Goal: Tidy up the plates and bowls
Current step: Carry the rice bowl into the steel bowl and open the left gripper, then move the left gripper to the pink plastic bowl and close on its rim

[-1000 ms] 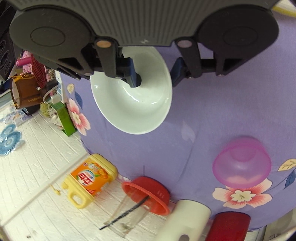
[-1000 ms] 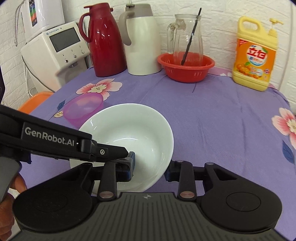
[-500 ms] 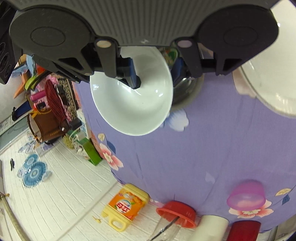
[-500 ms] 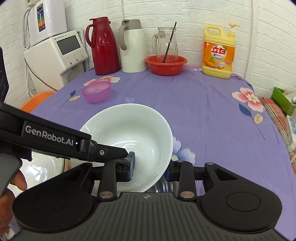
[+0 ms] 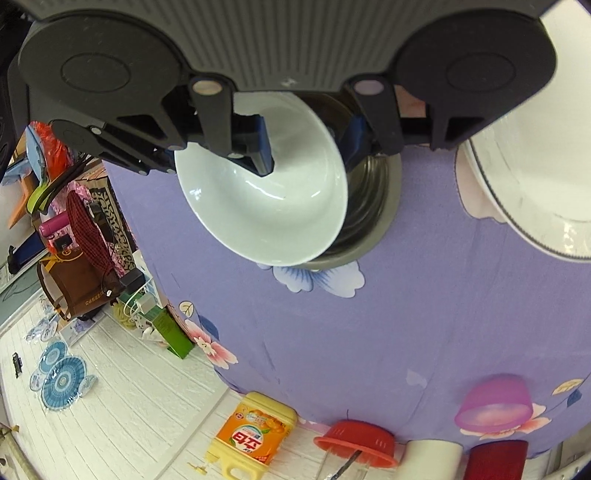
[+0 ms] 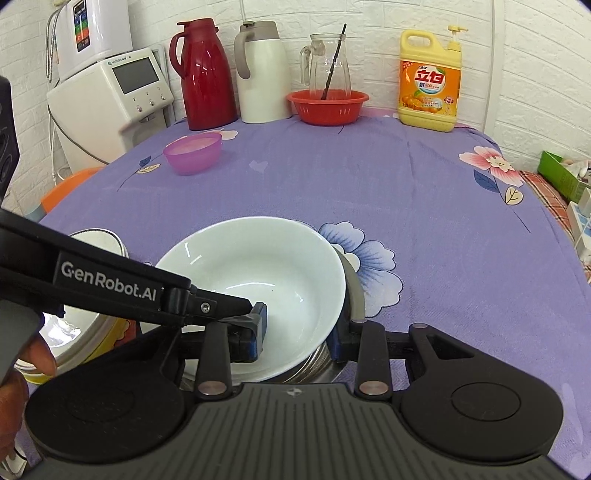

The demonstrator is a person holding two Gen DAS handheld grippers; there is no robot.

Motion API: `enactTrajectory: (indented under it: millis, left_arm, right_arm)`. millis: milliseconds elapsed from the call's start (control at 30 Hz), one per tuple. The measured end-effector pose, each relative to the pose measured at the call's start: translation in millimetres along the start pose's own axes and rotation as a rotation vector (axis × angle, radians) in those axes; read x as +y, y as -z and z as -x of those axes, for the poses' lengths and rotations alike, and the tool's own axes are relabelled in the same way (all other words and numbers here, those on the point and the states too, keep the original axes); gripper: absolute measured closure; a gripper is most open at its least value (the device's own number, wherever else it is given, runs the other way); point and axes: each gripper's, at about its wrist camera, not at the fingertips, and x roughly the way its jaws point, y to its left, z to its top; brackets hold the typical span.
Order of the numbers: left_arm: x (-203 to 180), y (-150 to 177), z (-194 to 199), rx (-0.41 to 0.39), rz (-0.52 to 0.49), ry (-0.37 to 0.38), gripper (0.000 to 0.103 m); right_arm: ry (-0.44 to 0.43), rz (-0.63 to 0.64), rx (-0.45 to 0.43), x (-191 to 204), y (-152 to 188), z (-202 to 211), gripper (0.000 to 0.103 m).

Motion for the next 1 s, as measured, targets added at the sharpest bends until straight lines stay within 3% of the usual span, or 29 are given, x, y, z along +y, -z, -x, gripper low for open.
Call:
enactTrajectory:
  millis: [100, 133, 167, 233, 267, 367, 500, 800, 1000]
  left_arm:
    - [-2, -3, 0, 0.016, -0.012, 0.002, 0.073]
    - [-2, -4, 3, 0.018, -0.015, 0.004, 0.063]
    - [-2, -7, 7, 0.013, -0.015, -0.001, 0.04]
    - [-2, -11, 20, -0.022, -0.015, 0.005, 0.027]
    - [-2, -15, 26, -0.033, -0.018, 0.016, 0.027]
    - [-5, -22, 44, -0.067, -0.037, 0.032, 0.027]
    - [3, -31, 65, -0.123, -0.036, 0.037, 0.024]
    - [81, -52, 80, -0.141, -0.001, -0.107, 0.023]
    - [158, -90, 86, -0.17, 0.118, -0.17, 0.023]
  right_arm:
    - [-0.022, -0.021, -0.006, -3, 2, 3, 0.044]
    - [-0.029, -0.035, -0.015, -4, 3, 5, 0.044]
    - [-0.033, -0.051, -0.028, -7, 3, 8, 0.043]
    - [-0.047, -0.096, -0.07, -15, 1, 17, 0.039]
    - [-0.058, -0.121, -0.085, -19, -1, 21, 0.031]
    - [-0.063, -0.154, -0.123, -26, -5, 33, 0.021]
    - [-0.062, -0.157, -0.156, -28, -9, 45, 0.0]
    - [-0.072, -0.096, -0.105, -18, -33, 23, 0.0]
    - [-0.12, -0.031, -0.049, 9, -85, -26, 0.0]
